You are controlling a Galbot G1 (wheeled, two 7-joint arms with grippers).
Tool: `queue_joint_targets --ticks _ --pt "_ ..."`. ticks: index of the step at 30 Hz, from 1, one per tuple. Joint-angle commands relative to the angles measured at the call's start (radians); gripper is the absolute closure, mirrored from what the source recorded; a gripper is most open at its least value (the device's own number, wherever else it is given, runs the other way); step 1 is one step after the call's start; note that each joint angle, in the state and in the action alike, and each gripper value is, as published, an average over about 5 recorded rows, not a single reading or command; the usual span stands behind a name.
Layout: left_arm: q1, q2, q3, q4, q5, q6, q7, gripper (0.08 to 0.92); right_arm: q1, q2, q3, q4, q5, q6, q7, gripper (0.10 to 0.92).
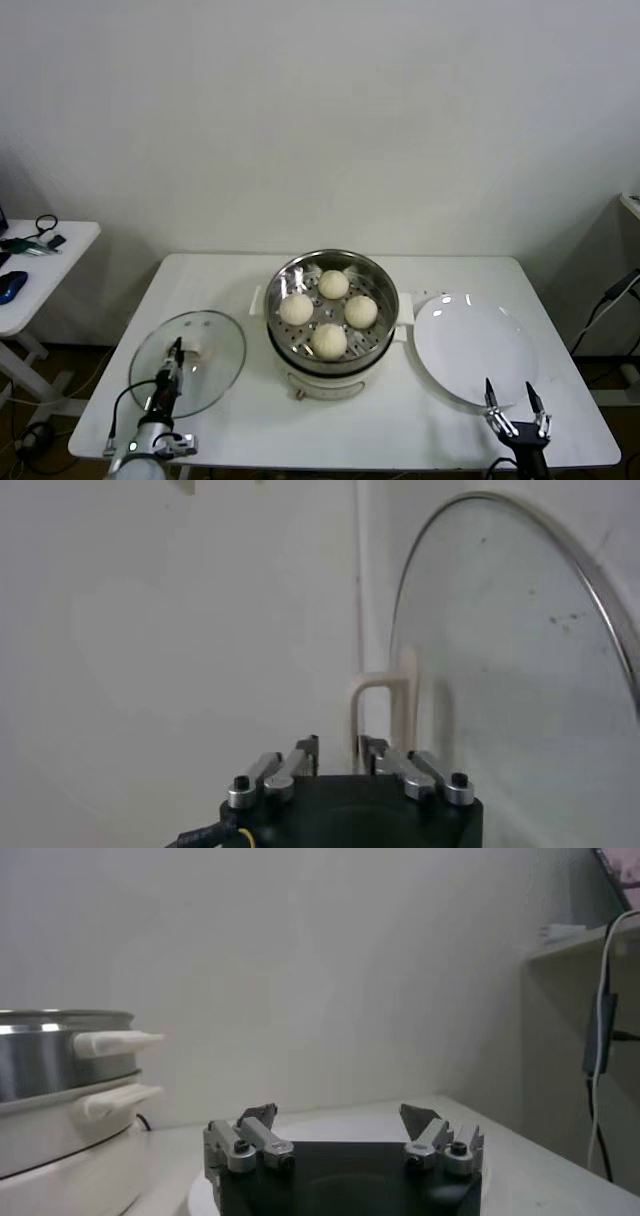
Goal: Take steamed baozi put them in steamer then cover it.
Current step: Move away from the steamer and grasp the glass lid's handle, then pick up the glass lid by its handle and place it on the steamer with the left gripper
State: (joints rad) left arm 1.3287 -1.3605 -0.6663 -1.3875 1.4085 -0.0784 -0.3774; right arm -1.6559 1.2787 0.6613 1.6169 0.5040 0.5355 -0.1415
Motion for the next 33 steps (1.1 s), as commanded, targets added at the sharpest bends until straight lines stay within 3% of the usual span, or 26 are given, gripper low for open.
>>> queue_joint_targets --ticks 1,8,13,20,28,33 --pt "-0.009 0.004 -0.001 0.023 0.012 -0.018 0.003 0.693 0.001 0.002 0.002 0.004 -0.001 -0.001 0.001 0.203" --pt "0.02 0.002 -0.004 -0.078 -0.043 -0.018 0.012 0.861 -0.002 0.004 0.003 0.01 -0.002 0.0 0.003 0.203" --pt "0.063 0.031 -0.002 -0.253 -0.132 0.007 0.069 0.87 -0.005 0.007 0.011 0.029 -0.021 -0.008 0.012 0.203" --pt "0.101 0.144 -0.005 -0.478 -0.228 0.1 0.196 0.87 -0.009 0.011 0.033 0.039 -0.073 -0.028 0.035 0.203" --pt "0.076 0.278 0.029 -0.685 -0.306 0.312 0.401 0.87 -0.011 0.013 0.046 0.046 -0.102 -0.044 0.053 0.203" --pt "0.039 0.276 0.132 -0.772 -0.278 0.442 0.473 0.87 -0.003 0.014 0.045 0.049 -0.11 -0.055 0.057 0.203"
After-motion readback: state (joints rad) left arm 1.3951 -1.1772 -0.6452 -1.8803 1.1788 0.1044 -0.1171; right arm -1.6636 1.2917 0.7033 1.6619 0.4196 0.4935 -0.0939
